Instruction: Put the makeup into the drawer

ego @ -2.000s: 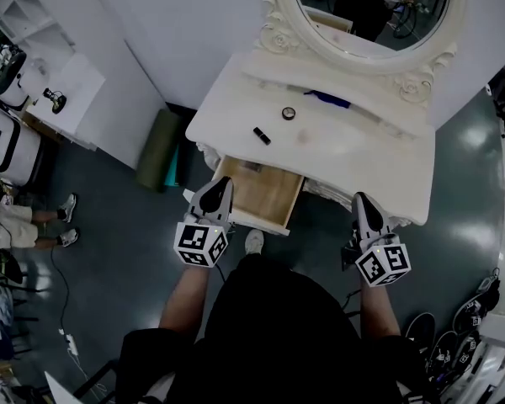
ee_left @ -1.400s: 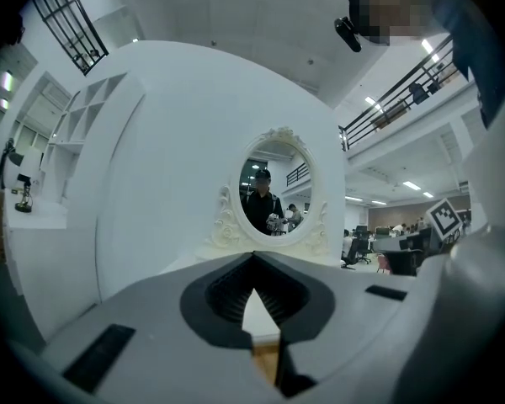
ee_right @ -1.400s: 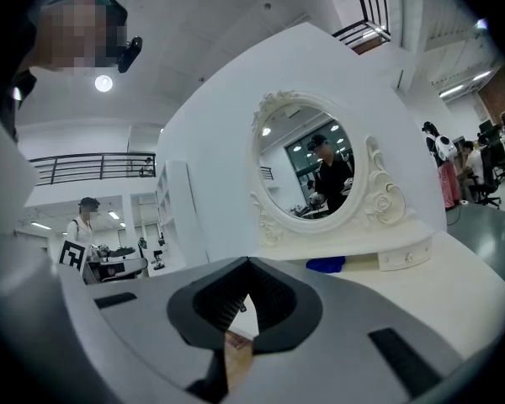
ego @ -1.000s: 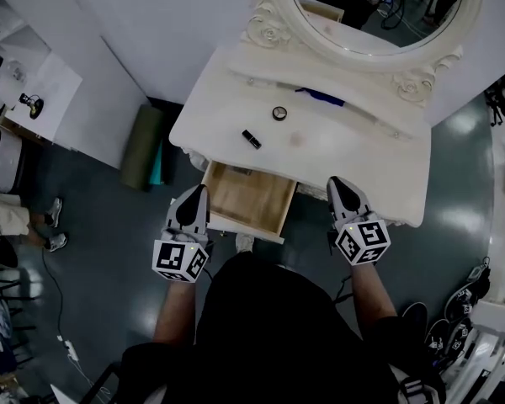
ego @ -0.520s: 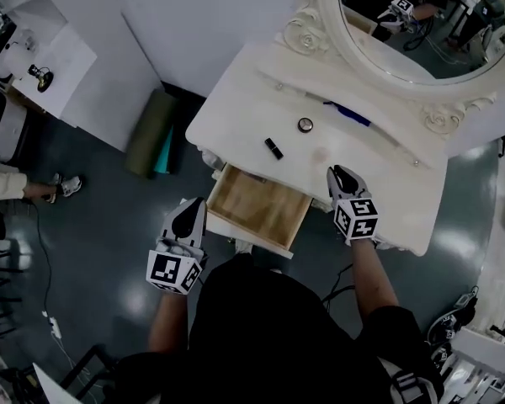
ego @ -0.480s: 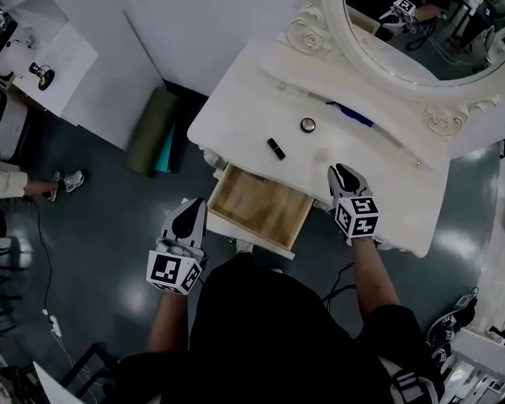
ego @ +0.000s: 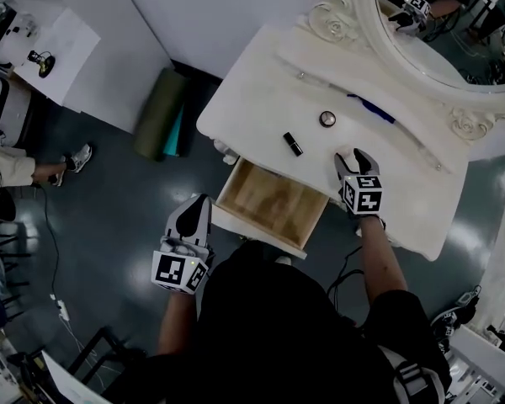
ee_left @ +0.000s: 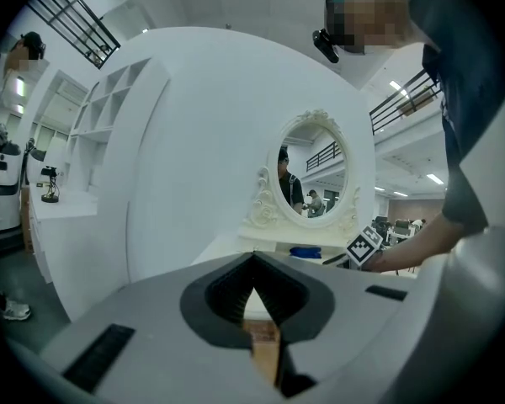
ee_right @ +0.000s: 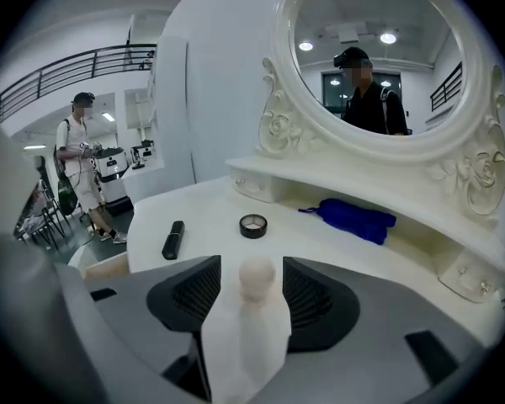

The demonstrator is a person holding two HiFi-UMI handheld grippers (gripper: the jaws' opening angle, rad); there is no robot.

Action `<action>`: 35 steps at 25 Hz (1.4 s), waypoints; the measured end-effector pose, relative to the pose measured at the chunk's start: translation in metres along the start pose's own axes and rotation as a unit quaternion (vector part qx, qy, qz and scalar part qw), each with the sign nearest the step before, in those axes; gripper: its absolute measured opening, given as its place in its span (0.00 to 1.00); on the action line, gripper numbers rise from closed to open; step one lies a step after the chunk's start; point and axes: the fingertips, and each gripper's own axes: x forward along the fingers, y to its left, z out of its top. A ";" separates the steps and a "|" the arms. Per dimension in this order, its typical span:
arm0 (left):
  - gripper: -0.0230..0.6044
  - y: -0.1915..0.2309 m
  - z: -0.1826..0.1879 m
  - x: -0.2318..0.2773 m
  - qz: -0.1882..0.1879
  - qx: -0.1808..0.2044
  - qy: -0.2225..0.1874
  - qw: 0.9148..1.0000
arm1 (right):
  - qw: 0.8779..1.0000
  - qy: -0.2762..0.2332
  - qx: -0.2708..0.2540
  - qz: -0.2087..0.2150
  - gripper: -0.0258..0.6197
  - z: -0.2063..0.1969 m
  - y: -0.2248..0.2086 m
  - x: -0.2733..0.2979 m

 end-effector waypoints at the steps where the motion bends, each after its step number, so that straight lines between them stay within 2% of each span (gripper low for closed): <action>1: 0.07 0.001 -0.002 0.001 0.000 -0.002 0.001 1.000 | 1.000 0.007 -0.001 -0.003 0.39 -0.002 -0.001 0.005; 5: 0.07 0.008 -0.007 0.004 0.005 0.016 0.017 1.000 | 0.999 0.034 -0.029 -0.019 0.38 -0.008 -0.005 0.017; 7: 0.07 0.012 -0.008 0.004 0.007 0.020 0.025 0.999 | 0.998 0.045 -0.026 -0.017 0.38 -0.011 -0.004 0.022; 14: 0.07 0.023 -0.013 0.001 0.017 -0.015 0.029 0.999 | 0.997 0.066 -0.022 -0.014 0.38 -0.019 -0.002 0.033; 15: 0.07 0.025 -0.014 0.000 0.018 -0.016 0.031 0.999 | 0.997 0.067 -0.025 -0.018 0.37 -0.018 -0.002 0.033; 16: 0.07 0.026 -0.015 -0.001 0.019 -0.016 0.032 0.999 | 0.997 0.066 -0.029 -0.022 0.30 -0.017 -0.002 0.033; 17: 0.07 0.027 -0.016 -0.002 0.021 -0.015 0.032 0.999 | 0.997 0.065 -0.033 -0.025 0.30 -0.016 -0.001 0.032; 23: 0.07 0.033 -0.016 -0.008 0.023 -0.018 0.030 0.999 | 0.997 0.035 -0.062 -0.020 0.29 0.006 0.016 0.015; 30: 0.07 0.028 -0.022 -0.009 0.004 -0.017 0.036 0.999 | 0.993 -0.009 -0.112 0.025 0.29 0.037 0.072 -0.006; 35: 0.07 0.029 -0.027 -0.007 -0.005 -0.021 0.036 0.999 | 0.991 -0.041 -0.111 0.067 0.29 0.051 0.117 -0.017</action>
